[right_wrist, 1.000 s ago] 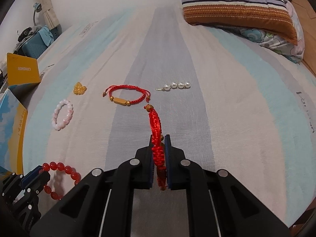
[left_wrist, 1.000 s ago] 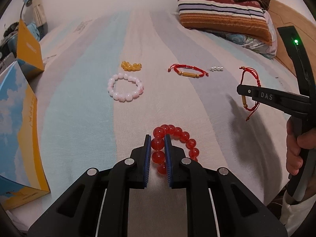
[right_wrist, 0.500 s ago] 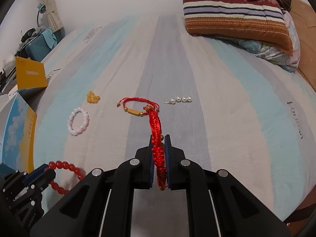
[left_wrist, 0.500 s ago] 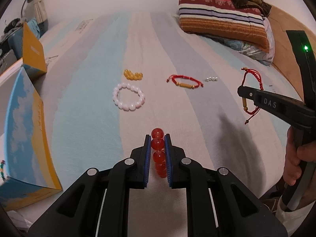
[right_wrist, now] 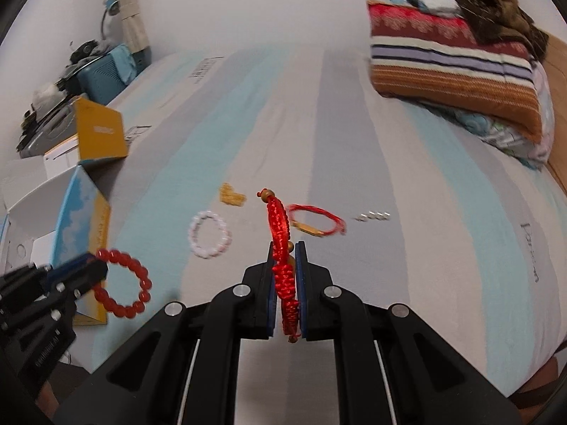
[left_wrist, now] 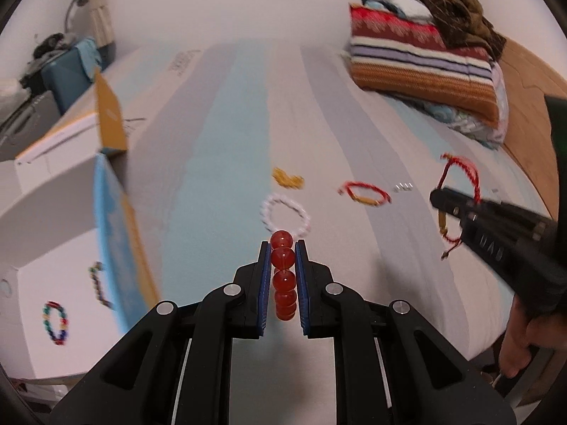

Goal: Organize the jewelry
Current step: 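Carry both red bracelets into the white box and open both tools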

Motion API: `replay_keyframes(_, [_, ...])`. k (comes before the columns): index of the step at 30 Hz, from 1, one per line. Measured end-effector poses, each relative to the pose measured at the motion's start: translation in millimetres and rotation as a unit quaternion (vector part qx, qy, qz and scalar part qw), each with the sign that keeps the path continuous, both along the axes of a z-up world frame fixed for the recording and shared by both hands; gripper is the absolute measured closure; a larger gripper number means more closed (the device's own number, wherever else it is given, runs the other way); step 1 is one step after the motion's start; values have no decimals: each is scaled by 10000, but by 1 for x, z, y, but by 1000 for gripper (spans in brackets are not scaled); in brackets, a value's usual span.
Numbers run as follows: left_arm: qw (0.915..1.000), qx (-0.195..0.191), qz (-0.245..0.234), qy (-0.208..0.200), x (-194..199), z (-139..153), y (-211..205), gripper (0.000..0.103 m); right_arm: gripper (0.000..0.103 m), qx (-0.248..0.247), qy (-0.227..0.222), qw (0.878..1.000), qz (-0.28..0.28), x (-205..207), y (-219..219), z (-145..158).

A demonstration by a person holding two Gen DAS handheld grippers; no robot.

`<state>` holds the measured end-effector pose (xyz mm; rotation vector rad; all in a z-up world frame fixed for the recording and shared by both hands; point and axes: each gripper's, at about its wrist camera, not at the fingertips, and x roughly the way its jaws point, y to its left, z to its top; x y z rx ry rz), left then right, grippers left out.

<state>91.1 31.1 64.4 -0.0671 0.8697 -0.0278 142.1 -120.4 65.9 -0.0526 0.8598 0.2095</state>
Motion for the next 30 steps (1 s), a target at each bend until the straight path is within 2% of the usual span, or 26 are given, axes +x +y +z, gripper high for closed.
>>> replay_keyframes(10, [9983,37,510,-296,-21,40,67,90,95,83,-132,9984,551,-8,86,21])
replay_keyframes(17, [9952,-54,893,-408,-46,54,120,90,95,130,-181,9942,1056,-22,156,30])
replay_keyframes(24, [9893,34,1420,-328,-71,48,177,90,95,173,-156,9876,1553,-41,225,30])
replay_keyframes(30, [9817,79,1899,-141,-94,30,230,90,95,132,24,9826,1852,-52,274,10])
